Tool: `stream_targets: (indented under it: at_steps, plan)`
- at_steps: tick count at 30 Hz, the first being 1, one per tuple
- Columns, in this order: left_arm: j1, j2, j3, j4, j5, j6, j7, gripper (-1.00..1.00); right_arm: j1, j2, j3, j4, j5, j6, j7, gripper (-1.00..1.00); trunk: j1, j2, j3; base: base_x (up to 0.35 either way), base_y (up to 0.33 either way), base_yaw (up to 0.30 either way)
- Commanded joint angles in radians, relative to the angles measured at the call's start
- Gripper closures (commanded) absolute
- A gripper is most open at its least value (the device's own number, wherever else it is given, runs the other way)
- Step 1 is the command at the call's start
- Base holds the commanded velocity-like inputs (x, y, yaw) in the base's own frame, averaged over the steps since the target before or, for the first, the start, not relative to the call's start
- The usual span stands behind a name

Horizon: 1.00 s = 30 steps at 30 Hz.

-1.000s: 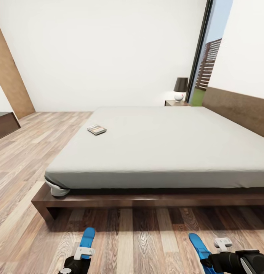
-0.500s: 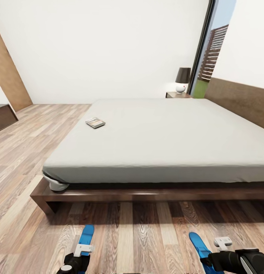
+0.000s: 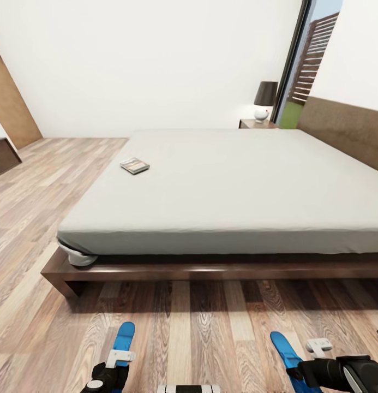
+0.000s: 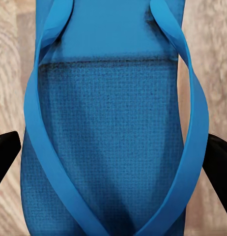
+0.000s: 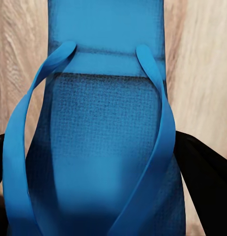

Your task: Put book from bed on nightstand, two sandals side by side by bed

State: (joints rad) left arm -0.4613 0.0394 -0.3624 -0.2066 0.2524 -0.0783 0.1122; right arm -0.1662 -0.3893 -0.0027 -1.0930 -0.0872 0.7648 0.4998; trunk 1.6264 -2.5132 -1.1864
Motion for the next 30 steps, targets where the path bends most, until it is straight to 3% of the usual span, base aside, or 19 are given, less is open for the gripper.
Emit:
stream_targets:
  at_steps: [1,15,25,30]
  plan:
    - [0.000,0.000,-0.009,0.000,0.008,-0.003,0.004,1.00,-0.002,0.000,0.000,-0.001,-0.009,0.008,-0.002,1.00,0.000,-0.001,-0.005,0.000,0.000,0.000]
    - [0.000,0.000,-0.009,-0.001,0.008,-0.005,0.004,1.00,-0.043,0.000,0.000,-0.024,-0.009,0.011,-0.003,1.00,0.001,-0.001,-0.012,0.000,0.000,0.000]
    - [0.000,0.000,-0.009,-0.001,0.008,-0.006,0.004,1.00,-0.072,0.005,0.003,-0.052,-0.009,0.060,-0.004,1.00,0.001,-0.001,-0.012,0.000,0.000,0.000]
    - [0.000,0.000,-0.009,-0.002,0.008,-0.006,0.004,1.00,-0.076,0.019,0.007,-0.074,-0.009,0.064,-0.042,1.00,0.001,-0.001,-0.012,0.000,0.000,0.000]
